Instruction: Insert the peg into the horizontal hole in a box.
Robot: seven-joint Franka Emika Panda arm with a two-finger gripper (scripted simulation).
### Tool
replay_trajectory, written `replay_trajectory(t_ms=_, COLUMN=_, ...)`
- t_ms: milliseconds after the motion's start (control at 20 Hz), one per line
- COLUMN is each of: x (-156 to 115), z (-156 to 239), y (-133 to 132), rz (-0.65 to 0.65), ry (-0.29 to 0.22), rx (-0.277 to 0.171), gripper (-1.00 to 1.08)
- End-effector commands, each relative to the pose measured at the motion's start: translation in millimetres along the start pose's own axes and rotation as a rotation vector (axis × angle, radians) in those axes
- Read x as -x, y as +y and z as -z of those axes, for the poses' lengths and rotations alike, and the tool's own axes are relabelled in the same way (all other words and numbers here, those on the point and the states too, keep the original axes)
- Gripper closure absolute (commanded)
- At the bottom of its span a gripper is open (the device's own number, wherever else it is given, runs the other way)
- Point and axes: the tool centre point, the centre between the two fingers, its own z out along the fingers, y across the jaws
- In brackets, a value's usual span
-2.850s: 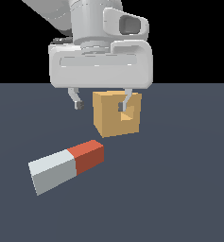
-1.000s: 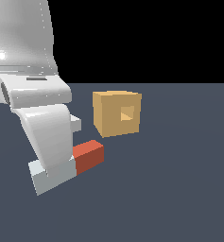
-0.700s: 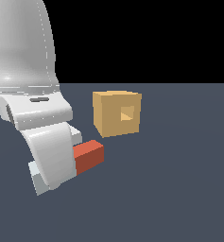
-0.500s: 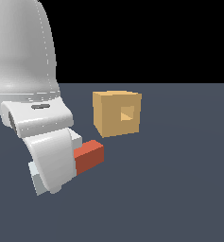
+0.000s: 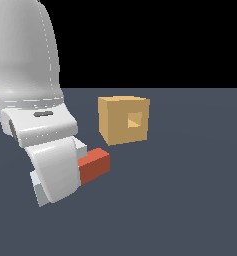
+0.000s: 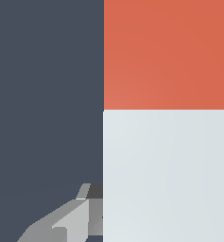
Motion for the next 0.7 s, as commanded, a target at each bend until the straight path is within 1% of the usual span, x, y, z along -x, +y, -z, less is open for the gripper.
replay_trajectory(t_ms=0, x=-0.3, z=-0.6, y=-0.5, rz=0.000, ry=0.000, rx=-0.001, gripper=1.08)
replay_trajectory(t_ms=300, x=-2.9, z=1.2, y=4.2, rz=0.022, ry=0.000, rx=0.000, gripper=1.08)
replay_trajectory(t_ms=650, x=-18.4, z=6.9, y=22.6, rz=0.127, ry=-0.001, rx=0.001, gripper=1.08)
